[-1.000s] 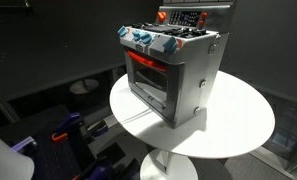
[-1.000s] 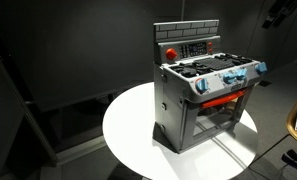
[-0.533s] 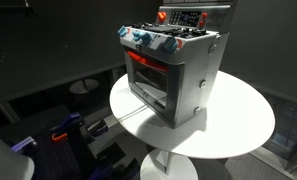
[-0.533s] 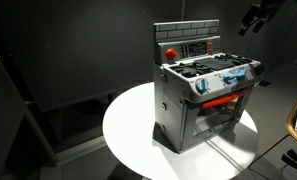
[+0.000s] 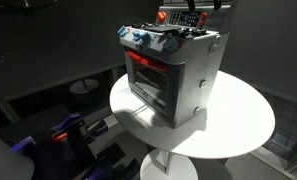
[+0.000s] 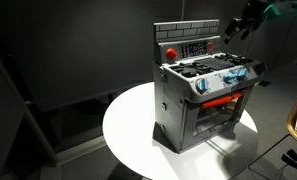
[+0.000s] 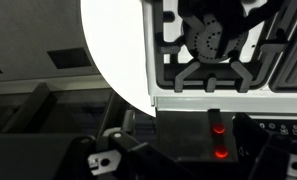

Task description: Press the top right orange button of the microwave oven controlling panel of the stove

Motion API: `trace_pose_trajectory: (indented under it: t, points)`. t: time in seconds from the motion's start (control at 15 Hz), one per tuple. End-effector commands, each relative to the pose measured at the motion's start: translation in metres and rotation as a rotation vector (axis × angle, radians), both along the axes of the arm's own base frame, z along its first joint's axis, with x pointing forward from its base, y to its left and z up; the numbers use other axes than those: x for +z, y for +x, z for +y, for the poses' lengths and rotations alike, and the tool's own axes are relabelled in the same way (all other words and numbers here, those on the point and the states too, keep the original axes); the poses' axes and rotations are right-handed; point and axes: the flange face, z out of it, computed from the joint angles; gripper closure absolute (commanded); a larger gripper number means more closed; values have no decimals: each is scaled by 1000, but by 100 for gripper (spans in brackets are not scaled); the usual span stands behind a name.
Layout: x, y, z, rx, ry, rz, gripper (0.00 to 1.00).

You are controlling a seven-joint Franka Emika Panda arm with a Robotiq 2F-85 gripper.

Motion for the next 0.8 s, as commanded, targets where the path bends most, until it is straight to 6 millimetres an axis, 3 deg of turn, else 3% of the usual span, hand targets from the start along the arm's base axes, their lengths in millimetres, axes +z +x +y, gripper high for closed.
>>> trace_pose_trajectory:
  t: [0.0, 0.73]
  points:
    - [-1, 20, 0, -37, -24, -23, 0]
    - [-15, 64, 3, -44, -22, -26, 0]
